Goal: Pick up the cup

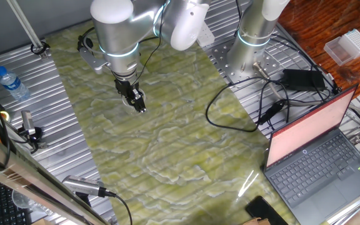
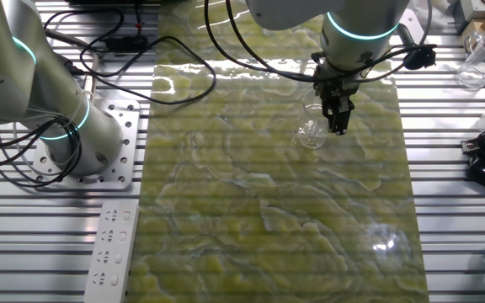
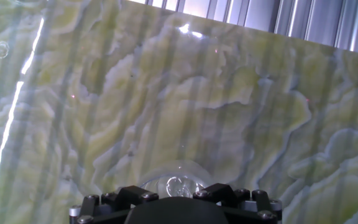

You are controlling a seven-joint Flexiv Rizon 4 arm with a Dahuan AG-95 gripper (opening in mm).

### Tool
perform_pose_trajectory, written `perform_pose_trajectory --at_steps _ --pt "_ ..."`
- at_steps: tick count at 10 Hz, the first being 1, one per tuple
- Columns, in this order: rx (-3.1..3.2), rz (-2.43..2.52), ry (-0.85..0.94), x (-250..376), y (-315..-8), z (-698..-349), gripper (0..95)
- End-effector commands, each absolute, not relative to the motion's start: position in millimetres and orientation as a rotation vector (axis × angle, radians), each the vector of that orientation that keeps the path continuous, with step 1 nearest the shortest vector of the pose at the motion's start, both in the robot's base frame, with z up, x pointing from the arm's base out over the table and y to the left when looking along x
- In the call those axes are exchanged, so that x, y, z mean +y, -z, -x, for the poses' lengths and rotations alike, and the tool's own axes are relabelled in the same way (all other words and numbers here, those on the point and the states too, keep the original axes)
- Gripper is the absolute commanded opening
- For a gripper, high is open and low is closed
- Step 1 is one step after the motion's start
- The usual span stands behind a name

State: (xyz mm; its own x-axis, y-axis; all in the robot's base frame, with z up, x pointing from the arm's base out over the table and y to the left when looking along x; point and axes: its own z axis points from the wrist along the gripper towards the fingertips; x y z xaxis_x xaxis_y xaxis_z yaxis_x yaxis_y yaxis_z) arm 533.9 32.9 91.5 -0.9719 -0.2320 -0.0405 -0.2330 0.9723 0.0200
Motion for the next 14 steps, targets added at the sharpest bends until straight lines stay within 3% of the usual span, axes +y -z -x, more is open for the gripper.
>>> perform_pose_trajectory --at_steps 1,8,14 --pt "3.115 0.353 -0.023 26 -129 -533 0.0" --pt "3.112 0.365 -0.009 26 -131 -531 0.0" --pt "3.124 0.319 0.003 25 -156 -523 0.0"
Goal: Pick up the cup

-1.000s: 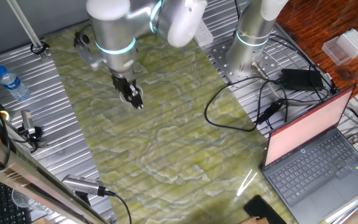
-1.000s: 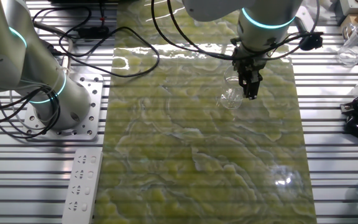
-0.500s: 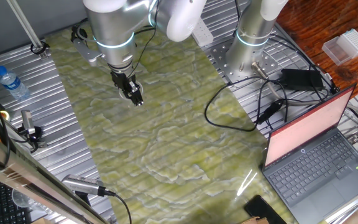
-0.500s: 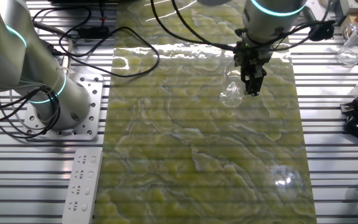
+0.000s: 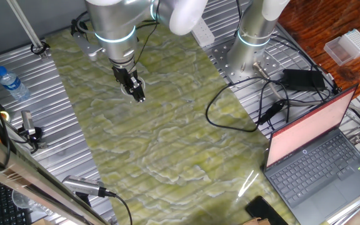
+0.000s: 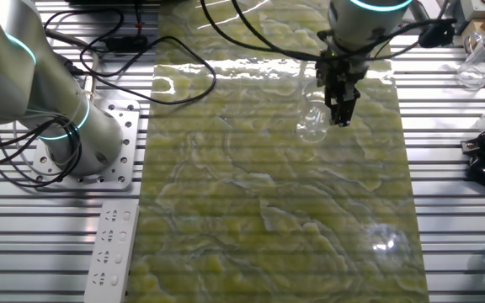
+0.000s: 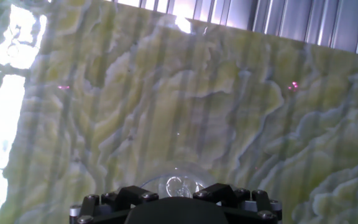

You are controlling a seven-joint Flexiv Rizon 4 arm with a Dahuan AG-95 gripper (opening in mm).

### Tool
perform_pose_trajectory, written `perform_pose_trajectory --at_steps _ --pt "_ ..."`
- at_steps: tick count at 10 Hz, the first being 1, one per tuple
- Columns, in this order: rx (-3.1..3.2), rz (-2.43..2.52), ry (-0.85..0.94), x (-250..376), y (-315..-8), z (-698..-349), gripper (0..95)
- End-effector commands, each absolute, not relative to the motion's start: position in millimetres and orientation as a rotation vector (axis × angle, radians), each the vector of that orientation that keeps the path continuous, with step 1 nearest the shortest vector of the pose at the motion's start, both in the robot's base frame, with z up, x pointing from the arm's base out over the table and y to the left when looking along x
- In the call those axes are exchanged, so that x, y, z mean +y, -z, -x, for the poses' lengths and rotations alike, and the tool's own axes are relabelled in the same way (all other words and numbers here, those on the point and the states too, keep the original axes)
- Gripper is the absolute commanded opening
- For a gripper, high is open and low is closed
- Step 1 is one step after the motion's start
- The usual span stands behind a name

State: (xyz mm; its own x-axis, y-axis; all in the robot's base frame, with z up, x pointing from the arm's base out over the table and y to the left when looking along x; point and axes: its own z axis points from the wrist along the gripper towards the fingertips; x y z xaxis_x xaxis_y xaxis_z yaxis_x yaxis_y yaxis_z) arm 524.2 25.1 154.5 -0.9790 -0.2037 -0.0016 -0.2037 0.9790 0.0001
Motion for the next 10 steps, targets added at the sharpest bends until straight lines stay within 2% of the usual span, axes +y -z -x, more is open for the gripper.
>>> perform_pose_trajectory --at_steps 1,10 --pt "3.128 0.307 0.003 25 -161 -522 0.0" --pt "3.129 0.246 0.045 33 -221 -510 0.0"
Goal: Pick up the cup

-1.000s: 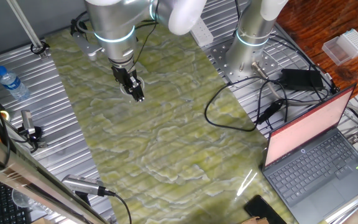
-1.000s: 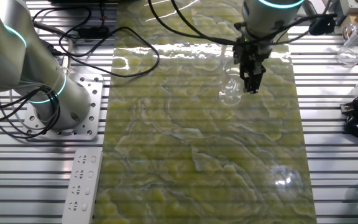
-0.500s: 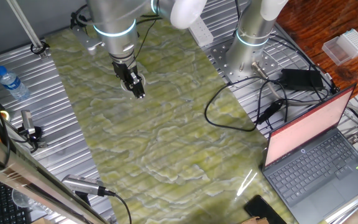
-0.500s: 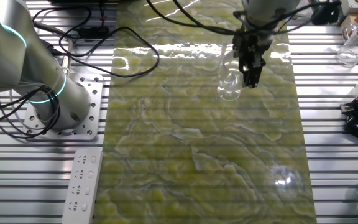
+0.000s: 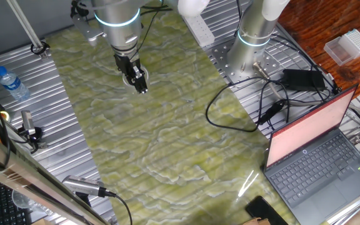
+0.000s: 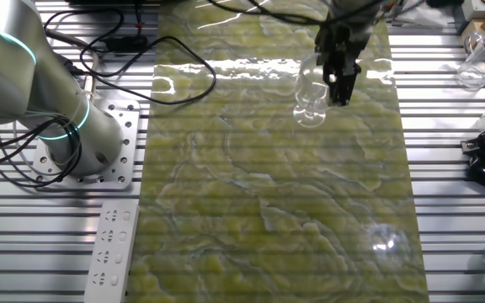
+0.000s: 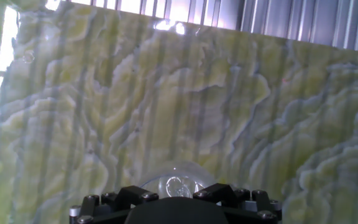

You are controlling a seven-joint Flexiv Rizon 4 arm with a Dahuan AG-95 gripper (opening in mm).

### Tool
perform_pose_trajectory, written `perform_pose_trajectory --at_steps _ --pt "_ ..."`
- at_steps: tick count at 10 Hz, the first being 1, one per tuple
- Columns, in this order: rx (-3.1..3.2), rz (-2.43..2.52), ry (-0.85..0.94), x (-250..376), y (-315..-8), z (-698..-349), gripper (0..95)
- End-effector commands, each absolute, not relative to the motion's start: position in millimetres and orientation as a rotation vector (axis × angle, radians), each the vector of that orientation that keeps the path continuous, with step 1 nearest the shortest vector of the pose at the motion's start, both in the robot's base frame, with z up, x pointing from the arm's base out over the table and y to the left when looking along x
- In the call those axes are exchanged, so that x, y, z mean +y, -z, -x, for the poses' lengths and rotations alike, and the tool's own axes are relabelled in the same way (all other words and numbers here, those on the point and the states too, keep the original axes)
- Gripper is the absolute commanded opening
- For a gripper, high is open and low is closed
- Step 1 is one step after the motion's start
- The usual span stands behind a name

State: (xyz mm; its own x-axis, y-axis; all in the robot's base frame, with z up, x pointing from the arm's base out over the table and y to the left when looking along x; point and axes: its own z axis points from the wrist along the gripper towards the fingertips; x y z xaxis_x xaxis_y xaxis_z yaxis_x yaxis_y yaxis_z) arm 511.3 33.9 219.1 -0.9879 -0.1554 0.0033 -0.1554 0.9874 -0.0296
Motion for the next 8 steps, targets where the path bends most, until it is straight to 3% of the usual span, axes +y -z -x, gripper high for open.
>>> perform_pose_trajectory --at_steps 1,8 --pt "-3.138 -0.249 -0.043 30 -226 -508 0.0" --pt "-3.152 -0.190 -0.045 22 -240 -500 0.0"
